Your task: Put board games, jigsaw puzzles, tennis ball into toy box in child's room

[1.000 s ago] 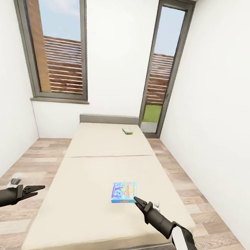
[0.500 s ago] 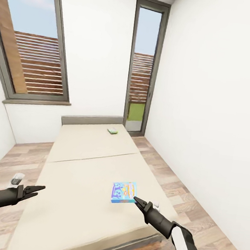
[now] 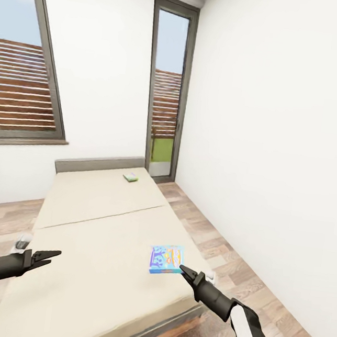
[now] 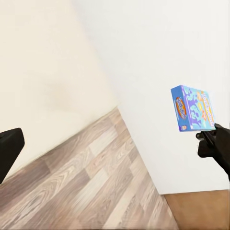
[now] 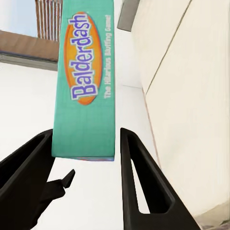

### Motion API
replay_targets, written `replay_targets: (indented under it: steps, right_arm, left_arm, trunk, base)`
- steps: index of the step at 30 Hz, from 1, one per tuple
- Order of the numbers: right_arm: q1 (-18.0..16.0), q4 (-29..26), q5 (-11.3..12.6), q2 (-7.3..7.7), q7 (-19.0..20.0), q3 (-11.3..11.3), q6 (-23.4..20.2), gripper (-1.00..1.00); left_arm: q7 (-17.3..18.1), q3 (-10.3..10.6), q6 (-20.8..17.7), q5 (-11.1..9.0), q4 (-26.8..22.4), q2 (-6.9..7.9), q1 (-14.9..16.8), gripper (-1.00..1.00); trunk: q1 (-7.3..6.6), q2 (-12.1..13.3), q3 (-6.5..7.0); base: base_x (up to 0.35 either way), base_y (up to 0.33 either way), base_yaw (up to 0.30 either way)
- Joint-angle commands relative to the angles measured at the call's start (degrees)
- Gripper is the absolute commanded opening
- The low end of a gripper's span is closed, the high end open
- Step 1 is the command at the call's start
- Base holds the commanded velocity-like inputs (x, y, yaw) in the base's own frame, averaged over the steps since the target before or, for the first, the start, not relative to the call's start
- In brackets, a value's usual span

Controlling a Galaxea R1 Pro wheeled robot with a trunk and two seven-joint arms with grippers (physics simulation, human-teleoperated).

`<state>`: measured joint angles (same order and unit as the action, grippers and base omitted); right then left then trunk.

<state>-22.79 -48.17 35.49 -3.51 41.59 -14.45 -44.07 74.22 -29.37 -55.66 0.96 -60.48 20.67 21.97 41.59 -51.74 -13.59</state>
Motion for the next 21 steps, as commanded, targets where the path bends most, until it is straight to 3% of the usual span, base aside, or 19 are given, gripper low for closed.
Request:
replay_targets:
  steps: [1, 11, 21]
  right_arm:
    - [-0.1, 0.0, 0.2, -0.08, 0.2, -0.2, -0.4, -1.0]
    - [-0.1, 0.0, 0.3, -0.04, 0.2, -0.2, -0.4, -1.0]
    - [-0.1, 0.0, 0.3, 0.12, 0.3, -0.2, -0.4, -1.0]
  left_arm:
    - [0.3, -0.1, -0.6, 0.1, 0.0, 0.04, 0.0, 1.0]
    - [0.3, -0.1, -0.7, 0.1, 0.0, -0.01, 0.0, 1.0]
    - [0.3, 0.0, -0.6, 0.1, 0.0, -0.09, 0.0, 1.0]
  trunk:
    - [-0.22, 0.4, 0.13]
    - [-2.41, 4.4, 2.2]
    - [-4.61, 8.4, 4.3]
  base:
    - [0.0, 0.0, -0.28]
    - [-0.127, 0.0, -0.28]
    - [-0.011, 0.0, -0.28]
